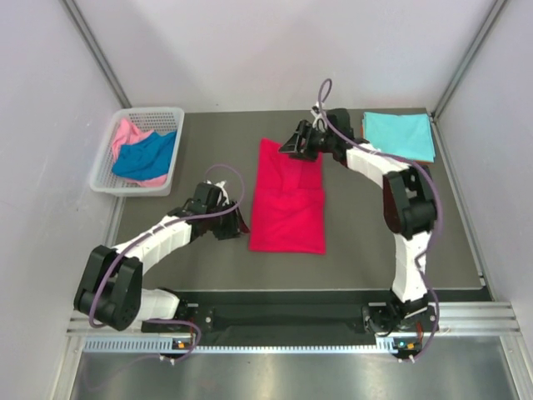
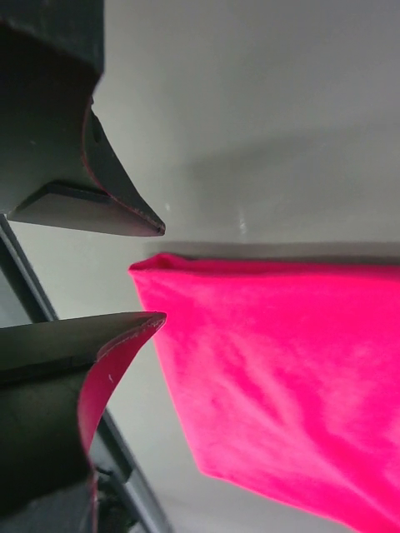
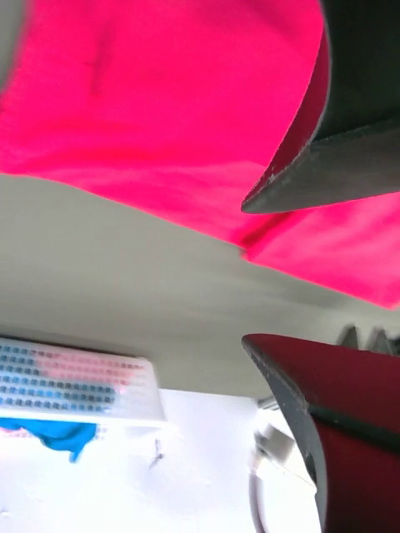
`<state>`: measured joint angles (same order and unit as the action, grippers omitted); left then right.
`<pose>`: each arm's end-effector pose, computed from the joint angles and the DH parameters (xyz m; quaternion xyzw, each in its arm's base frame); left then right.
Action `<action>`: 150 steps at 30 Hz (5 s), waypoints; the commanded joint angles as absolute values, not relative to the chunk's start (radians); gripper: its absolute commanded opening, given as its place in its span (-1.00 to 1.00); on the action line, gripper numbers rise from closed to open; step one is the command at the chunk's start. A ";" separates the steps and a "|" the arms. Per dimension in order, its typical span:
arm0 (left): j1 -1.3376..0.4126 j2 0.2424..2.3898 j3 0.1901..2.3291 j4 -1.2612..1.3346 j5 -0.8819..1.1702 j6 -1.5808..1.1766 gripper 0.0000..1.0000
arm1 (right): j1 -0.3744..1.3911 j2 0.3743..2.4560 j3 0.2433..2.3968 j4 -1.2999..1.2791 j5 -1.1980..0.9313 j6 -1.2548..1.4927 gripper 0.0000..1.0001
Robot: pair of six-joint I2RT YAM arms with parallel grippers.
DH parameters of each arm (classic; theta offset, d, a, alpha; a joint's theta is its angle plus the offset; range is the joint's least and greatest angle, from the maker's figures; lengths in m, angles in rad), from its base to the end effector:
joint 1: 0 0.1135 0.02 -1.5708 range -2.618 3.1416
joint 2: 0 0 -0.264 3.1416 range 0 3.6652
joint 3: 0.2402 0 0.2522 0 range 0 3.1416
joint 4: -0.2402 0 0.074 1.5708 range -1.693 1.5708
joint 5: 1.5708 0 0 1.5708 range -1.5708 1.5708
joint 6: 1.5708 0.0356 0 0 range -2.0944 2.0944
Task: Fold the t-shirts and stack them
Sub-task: Fold the tshirt
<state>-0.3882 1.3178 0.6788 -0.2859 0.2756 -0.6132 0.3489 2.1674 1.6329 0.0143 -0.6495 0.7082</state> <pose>0.2291 -0.1042 0.1847 -0.0621 0.9383 -0.2652 0.2132 0.4611 0.1906 0.2079 -0.0109 0.8353 0.4780 0.2712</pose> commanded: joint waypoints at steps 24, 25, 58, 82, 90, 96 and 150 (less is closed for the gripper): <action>-0.414 1.365 0.491 -0.020 0.411 -0.752 -0.18 | 0.592 1.278 0.534 -0.244 -0.106 1.054 0.22; -0.414 1.362 0.491 -0.020 0.407 -0.752 -0.19 | 0.598 1.279 0.528 -0.239 -0.098 1.072 0.21; -0.417 1.330 0.466 0.009 0.361 -0.785 -0.32 | 0.638 1.190 0.410 -0.227 0.048 1.189 -0.25; -0.446 1.315 0.433 0.066 0.359 -0.851 -0.49 | 0.672 1.149 0.351 -0.184 0.071 1.256 -0.35; -0.448 1.298 0.469 0.009 0.345 -0.825 -1.00 | 0.673 1.082 0.365 -0.225 0.112 1.172 -1.00; -0.486 1.161 0.485 -0.106 0.293 -0.827 -1.00 | 0.687 0.993 0.376 -0.287 0.135 1.128 -1.00; -0.273 1.940 1.540 -0.135 0.356 -0.732 -1.00 | 0.305 1.721 1.411 -0.186 -0.112 0.463 -1.00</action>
<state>-0.2935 1.9091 1.4605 -0.2321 0.3309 -0.7456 0.3286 1.6794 1.3148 -0.2539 -0.0399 0.4976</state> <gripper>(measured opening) 0.015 0.007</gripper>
